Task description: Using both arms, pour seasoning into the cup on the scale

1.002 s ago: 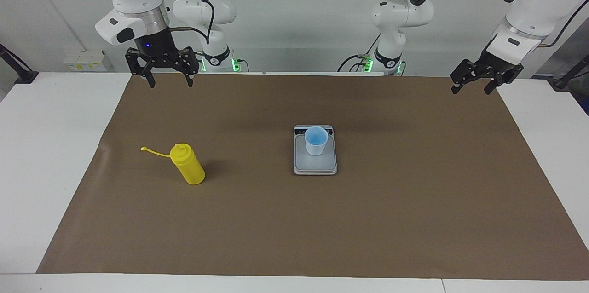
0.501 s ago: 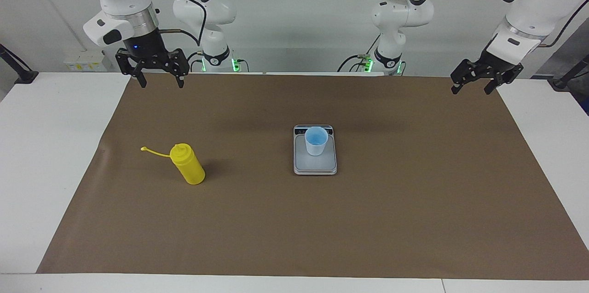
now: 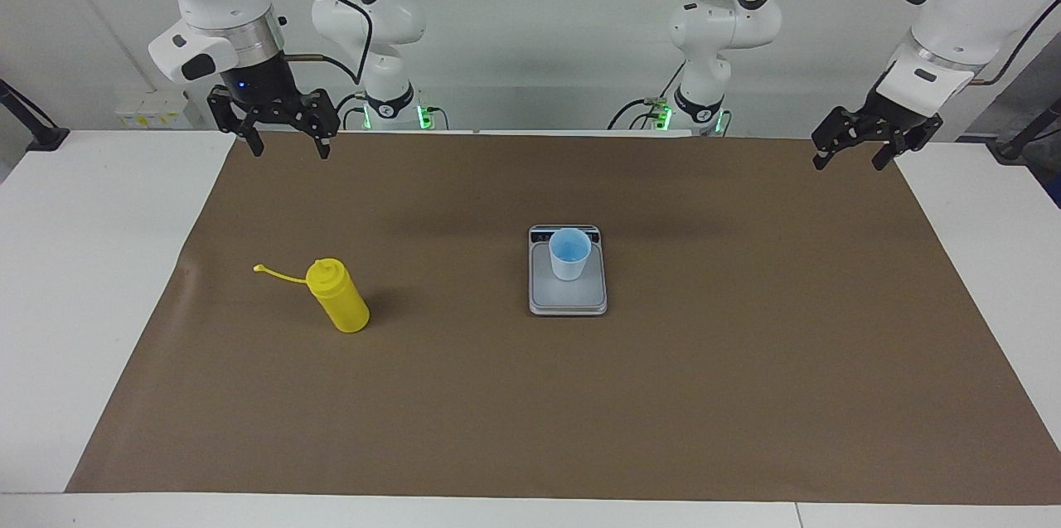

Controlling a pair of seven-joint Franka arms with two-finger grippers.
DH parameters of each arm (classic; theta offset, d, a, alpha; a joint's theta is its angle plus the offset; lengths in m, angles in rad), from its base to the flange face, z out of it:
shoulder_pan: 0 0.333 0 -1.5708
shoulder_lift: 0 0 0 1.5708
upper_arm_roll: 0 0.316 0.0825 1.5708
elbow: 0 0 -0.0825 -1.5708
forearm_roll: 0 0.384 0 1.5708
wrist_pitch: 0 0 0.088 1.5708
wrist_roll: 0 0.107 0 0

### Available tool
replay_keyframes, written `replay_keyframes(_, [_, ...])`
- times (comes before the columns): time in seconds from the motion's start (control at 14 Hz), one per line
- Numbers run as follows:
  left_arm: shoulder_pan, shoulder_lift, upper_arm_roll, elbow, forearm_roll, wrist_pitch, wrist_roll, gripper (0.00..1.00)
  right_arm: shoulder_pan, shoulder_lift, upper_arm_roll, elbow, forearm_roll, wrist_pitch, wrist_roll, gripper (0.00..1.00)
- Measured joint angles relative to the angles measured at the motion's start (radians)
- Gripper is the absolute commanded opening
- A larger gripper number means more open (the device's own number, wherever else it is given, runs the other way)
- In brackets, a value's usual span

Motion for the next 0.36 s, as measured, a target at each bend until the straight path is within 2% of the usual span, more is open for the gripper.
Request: replay_keyframes(0.36, [0.000, 0.000, 0.000, 0.000, 0.000, 0.000, 0.000, 1.00, 0.000, 0.000, 0.001, 0.000, 0.000, -0.003, 0.010, 1.00])
